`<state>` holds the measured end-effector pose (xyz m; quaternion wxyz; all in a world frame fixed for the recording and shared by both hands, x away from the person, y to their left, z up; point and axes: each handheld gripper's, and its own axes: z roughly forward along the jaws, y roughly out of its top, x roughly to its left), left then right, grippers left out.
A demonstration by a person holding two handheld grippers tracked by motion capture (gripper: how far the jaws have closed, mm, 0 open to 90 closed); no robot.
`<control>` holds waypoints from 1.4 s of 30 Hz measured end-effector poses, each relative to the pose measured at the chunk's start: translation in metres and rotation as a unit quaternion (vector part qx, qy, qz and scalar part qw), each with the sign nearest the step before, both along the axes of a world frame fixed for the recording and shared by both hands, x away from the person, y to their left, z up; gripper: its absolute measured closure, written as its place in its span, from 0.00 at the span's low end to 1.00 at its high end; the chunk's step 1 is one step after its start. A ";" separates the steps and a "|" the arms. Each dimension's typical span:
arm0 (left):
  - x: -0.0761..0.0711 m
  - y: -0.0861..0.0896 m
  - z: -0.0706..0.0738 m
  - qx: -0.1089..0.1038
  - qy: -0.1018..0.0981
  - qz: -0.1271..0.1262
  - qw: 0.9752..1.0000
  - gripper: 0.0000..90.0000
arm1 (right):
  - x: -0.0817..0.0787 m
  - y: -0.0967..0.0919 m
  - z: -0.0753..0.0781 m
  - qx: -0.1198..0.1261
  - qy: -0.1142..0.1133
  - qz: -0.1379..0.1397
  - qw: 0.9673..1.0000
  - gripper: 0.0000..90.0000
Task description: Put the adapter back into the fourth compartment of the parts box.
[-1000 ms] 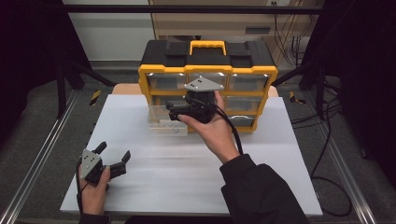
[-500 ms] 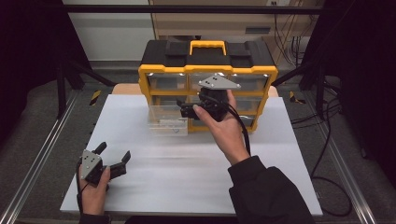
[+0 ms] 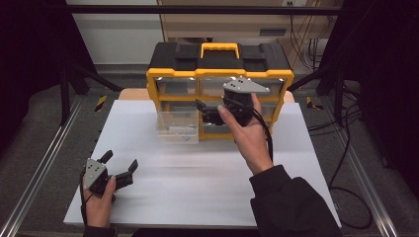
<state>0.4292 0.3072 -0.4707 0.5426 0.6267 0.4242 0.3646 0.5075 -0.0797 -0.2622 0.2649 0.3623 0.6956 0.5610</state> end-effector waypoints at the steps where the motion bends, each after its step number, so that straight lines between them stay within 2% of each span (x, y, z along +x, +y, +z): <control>1: 0.000 -0.001 0.000 0.003 0.001 -0.002 1.000 0.02 | -0.001 -0.005 0.000 -0.003 -0.002 -0.003 1.000 0.06; 7: -0.001 -0.001 0.000 -0.001 0.002 -0.005 1.000 0.02 | -0.002 -0.018 -0.002 -0.005 0.002 -0.015 1.000 0.06; 14: -0.005 -0.004 0.004 0.000 0.003 -0.014 1.000 0.02 | -0.007 -0.035 -0.002 -0.015 -0.009 -0.028 0.999 0.05; 18: -0.008 -0.004 0.006 -0.010 0.007 -0.021 1.000 0.03 | -0.011 -0.047 -0.004 -0.020 -0.013 -0.037 0.999 0.05; 19: -0.008 -0.004 0.010 -0.021 0.012 -0.027 0.999 0.03 | -0.012 -0.051 -0.005 -0.021 -0.012 -0.039 0.999 0.05; 22: -0.009 -0.007 0.017 -0.025 0.014 -0.029 0.999 0.03 | -0.014 -0.060 -0.010 -0.019 -0.013 -0.046 0.999 0.04; 31: -0.015 -0.014 0.036 -0.010 -0.007 -0.039 0.999 0.03 | -0.023 -0.090 -0.024 0.002 -0.017 -0.068 0.998 0.04; 36: -0.015 -0.019 0.043 -0.004 -0.010 -0.045 0.999 0.03 | -0.030 -0.107 -0.025 0.006 -0.028 -0.074 0.997 0.03; 42: -0.017 -0.022 0.047 -0.005 -0.009 -0.054 0.998 0.03 | -0.038 -0.120 -0.029 0.010 -0.042 -0.083 0.996 0.04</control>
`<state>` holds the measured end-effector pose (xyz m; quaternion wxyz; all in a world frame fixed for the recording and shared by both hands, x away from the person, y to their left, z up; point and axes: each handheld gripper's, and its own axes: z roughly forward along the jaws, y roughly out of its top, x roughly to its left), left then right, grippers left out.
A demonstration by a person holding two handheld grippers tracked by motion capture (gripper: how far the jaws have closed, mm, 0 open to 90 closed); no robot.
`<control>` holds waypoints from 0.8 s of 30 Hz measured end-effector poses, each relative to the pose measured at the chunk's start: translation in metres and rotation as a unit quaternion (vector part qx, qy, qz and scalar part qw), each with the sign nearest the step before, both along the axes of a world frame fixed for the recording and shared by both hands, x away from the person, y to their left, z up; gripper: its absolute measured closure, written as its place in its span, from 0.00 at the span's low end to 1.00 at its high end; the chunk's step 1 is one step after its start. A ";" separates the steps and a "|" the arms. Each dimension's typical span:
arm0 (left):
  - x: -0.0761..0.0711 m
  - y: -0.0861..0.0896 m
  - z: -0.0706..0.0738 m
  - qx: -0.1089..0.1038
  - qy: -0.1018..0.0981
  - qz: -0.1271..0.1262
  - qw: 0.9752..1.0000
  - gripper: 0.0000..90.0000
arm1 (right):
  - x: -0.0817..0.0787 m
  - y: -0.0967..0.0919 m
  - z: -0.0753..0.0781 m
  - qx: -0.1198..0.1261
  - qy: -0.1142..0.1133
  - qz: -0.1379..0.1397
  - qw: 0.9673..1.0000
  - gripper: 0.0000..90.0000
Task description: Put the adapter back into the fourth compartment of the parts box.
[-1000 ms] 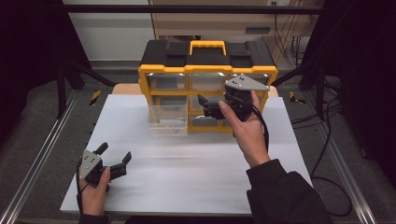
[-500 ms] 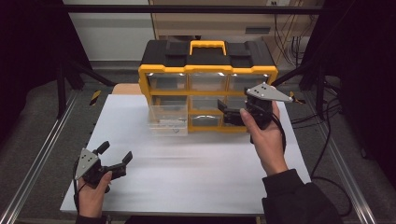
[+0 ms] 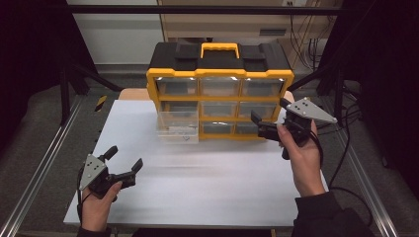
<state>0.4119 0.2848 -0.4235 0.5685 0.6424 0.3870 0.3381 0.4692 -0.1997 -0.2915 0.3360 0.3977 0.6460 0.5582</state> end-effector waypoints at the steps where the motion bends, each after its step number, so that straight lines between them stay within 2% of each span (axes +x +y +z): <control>1: 0.000 0.000 0.000 0.001 0.001 -0.001 1.000 0.03 | 0.000 -0.002 -0.001 0.001 -0.001 -0.002 1.000 0.04; 10: -0.002 0.000 -0.002 0.000 0.002 0.000 1.000 0.02 | -0.005 -0.014 -0.004 0.005 -0.007 -0.014 1.000 0.03; 24: -0.003 0.005 -0.003 -0.001 0.002 0.004 1.000 0.02 | -0.018 -0.035 -0.023 -0.001 -0.016 -0.036 0.999 0.03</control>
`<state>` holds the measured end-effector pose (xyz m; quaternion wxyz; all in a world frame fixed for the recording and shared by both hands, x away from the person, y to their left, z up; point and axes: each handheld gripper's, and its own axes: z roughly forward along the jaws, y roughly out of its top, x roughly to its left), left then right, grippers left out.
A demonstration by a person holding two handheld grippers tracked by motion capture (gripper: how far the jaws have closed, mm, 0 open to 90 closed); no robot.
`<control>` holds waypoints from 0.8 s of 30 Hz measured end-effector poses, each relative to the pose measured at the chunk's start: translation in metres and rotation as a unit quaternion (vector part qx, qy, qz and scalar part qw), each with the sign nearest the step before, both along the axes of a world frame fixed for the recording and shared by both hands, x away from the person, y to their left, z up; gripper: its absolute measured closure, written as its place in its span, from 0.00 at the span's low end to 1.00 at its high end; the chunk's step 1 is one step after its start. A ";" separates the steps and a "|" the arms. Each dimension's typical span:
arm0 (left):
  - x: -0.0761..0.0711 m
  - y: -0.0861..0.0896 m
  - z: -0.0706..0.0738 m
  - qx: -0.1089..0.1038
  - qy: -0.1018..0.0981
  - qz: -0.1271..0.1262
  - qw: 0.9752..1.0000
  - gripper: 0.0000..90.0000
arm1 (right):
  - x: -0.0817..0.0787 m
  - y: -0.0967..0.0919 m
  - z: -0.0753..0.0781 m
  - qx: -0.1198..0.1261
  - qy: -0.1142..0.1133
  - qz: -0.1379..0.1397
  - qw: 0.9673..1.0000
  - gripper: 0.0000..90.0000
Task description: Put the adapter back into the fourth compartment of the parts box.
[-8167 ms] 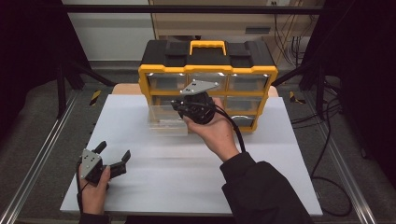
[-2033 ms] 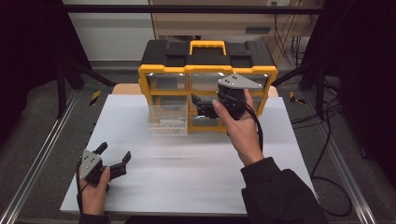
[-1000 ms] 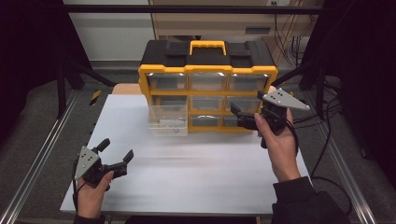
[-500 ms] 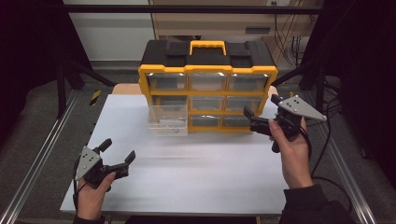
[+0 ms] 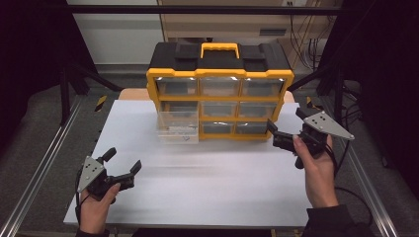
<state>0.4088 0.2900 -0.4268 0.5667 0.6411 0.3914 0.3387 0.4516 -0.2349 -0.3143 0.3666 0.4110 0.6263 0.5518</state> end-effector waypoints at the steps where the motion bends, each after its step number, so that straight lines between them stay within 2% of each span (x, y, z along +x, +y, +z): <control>1: 0.000 0.000 0.000 0.000 0.000 0.000 1.000 0.02 | 0.000 0.000 0.000 0.000 0.000 0.000 1.000 0.03; 8: 0.000 0.002 -0.001 -0.001 -0.001 0.000 1.000 0.02 | -0.008 -0.013 -0.006 -0.002 -0.009 -0.009 1.000 0.03; 16: -0.001 0.006 -0.003 -0.003 -0.001 0.001 1.000 0.02 | -0.014 -0.021 -0.016 -0.004 -0.007 -0.009 1.000 0.03; 24: -0.002 0.008 -0.004 -0.002 0.000 0.004 1.000 0.02 | -0.024 -0.030 -0.038 -0.007 0.001 -0.007 1.000 0.03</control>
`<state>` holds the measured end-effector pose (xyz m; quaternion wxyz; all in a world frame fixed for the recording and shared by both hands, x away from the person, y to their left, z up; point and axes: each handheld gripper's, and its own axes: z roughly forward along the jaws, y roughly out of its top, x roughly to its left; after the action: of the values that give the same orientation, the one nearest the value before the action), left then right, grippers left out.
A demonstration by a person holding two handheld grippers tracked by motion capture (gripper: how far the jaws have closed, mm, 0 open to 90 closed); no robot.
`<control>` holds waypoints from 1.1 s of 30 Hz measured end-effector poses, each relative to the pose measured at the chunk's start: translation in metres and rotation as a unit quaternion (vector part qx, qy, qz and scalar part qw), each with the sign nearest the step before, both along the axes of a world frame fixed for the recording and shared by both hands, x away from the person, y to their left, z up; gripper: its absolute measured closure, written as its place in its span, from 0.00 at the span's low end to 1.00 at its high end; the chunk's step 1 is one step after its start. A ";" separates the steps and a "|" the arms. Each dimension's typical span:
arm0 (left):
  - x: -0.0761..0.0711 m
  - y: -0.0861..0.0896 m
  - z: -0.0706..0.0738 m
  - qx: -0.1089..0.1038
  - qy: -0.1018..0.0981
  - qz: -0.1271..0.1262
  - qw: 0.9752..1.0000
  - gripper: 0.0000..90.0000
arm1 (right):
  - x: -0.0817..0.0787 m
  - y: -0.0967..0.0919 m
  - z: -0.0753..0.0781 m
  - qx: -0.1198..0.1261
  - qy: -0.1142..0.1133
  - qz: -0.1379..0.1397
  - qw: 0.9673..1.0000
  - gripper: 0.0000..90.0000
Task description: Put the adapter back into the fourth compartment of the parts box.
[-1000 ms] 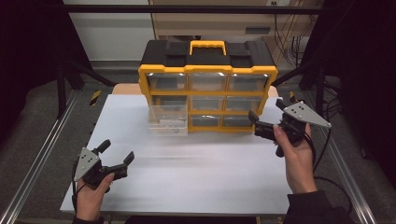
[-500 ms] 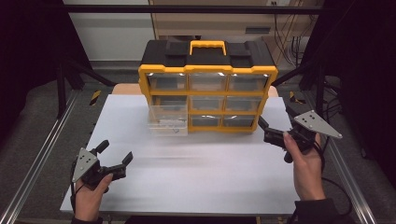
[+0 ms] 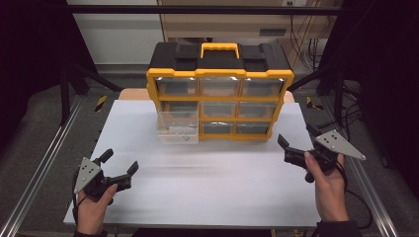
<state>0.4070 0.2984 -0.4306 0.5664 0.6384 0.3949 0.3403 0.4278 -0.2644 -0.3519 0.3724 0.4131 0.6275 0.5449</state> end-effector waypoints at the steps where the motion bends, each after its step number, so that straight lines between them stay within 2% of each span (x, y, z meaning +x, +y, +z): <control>1: 0.000 0.001 0.000 0.000 0.000 0.001 1.000 0.02 | -0.003 -0.002 -0.008 0.000 0.004 0.000 1.000 0.03; 9: 0.001 0.004 -0.002 0.002 0.000 0.001 1.000 0.02 | -0.015 -0.009 -0.037 0.000 0.013 0.004 1.000 0.03; 17: -0.001 0.003 -0.001 0.002 -0.002 -0.002 1.000 0.02 | -0.021 -0.006 -0.058 -0.003 0.020 0.012 1.000 0.03; 24: -0.006 -0.009 0.013 0.010 -0.006 -0.014 1.000 0.02 | -0.024 0.000 -0.078 -0.006 0.025 0.018 1.000 0.04; 33: -0.006 -0.030 0.026 0.013 -0.013 -0.029 0.999 0.02 | -0.027 0.000 -0.089 0.003 0.028 0.015 0.999 0.04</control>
<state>0.4008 0.2689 -0.4050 0.5727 0.6525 0.3641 0.3373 0.4006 -0.2643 -0.4413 0.3452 0.4196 0.6422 0.5407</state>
